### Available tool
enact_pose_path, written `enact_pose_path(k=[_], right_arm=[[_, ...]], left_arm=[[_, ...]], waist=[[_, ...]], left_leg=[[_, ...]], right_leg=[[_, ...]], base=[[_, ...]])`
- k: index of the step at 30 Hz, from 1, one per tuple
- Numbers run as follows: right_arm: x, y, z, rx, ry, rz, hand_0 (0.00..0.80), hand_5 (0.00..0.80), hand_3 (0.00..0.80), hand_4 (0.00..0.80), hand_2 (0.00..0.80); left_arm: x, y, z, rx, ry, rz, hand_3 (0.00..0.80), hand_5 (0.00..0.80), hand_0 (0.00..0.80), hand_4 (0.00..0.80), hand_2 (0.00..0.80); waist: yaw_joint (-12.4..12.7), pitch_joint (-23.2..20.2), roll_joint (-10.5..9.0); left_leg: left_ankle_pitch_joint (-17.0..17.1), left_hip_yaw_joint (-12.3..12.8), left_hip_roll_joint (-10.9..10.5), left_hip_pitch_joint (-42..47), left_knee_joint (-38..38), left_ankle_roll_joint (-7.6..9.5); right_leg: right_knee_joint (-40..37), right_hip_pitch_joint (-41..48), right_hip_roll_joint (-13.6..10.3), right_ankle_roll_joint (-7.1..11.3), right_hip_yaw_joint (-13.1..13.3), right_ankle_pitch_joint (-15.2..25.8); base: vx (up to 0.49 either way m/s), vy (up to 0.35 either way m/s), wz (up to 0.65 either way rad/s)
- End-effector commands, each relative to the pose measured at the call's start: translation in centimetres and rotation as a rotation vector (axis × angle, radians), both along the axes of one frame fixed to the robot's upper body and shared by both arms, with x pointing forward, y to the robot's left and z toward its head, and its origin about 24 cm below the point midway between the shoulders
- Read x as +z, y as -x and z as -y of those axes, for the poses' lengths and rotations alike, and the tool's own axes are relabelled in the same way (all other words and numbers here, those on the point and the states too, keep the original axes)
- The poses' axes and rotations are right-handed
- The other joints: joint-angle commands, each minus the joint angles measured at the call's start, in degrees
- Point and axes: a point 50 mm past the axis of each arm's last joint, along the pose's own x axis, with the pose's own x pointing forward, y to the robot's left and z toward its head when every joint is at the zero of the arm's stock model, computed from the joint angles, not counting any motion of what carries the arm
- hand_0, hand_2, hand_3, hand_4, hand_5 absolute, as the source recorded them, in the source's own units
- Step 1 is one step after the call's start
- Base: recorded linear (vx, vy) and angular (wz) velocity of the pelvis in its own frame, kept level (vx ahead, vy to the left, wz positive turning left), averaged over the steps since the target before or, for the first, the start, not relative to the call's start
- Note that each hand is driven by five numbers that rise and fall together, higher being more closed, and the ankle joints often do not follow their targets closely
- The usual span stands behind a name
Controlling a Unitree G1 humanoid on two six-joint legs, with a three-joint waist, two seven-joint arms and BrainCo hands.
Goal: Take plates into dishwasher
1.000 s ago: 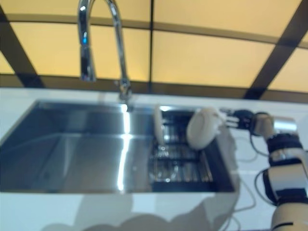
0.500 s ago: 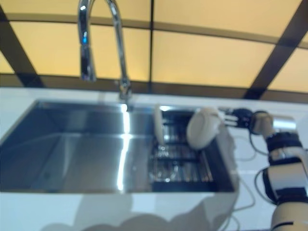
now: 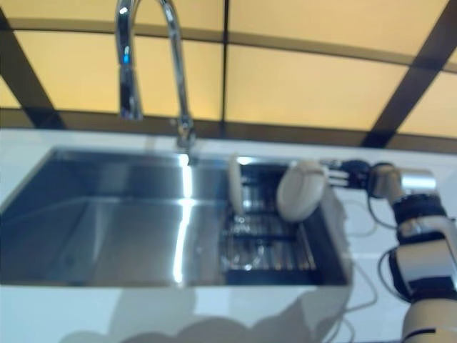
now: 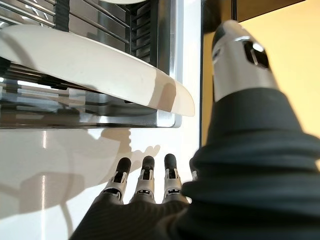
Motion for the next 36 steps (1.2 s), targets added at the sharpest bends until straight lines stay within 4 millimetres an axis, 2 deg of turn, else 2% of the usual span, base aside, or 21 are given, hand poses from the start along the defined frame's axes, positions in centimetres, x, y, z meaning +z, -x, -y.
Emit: enact_pose_path(k=[1,25,36], right_arm=[[4.9,-1.6,-1.5,0.074,0.084,0.115,0.0,0.0,0.0,0.0,0.0],[3.8,-1.7,-2.7,0.163,0.064,0.063,0.0,0.0,0.0,0.0,0.0],[2.8,-1.8,-3.3,0.14,0.041,0.047,0.0,0.0,0.0,0.0,0.0]], left_arm=[[0.4,-3.8,1.5,-0.089,0.042,0.1,0.0,0.0,0.0,0.0,0.0],[0.6,-4.2,1.5,-0.095,0.043,0.109,0.0,0.0,0.0,0.0,0.0],[0.6,-4.4,1.7,-0.1,0.043,0.112,0.0,0.0,0.0,0.0,0.0]], waist=[[1.4,-0.8,-1.87],[1.5,-0.6,-1.97],[1.7,-0.4,-1.93]], left_leg=[[-3.4,3.5,-2.4,1.5,1.5,0.78],[-3.3,3.5,-2.4,1.5,1.6,0.81],[-3.4,3.6,-2.3,1.3,1.9,0.79]], right_leg=[[2.0,1.8,1.4,0.66,1.1,-1.5],[2.4,1.7,1.3,0.63,1.0,-1.6],[2.5,1.7,1.1,0.7,0.8,-1.6]], base=[[0.0,0.0,0.0],[0.0,0.0,0.0],[0.0,0.0,0.0]])
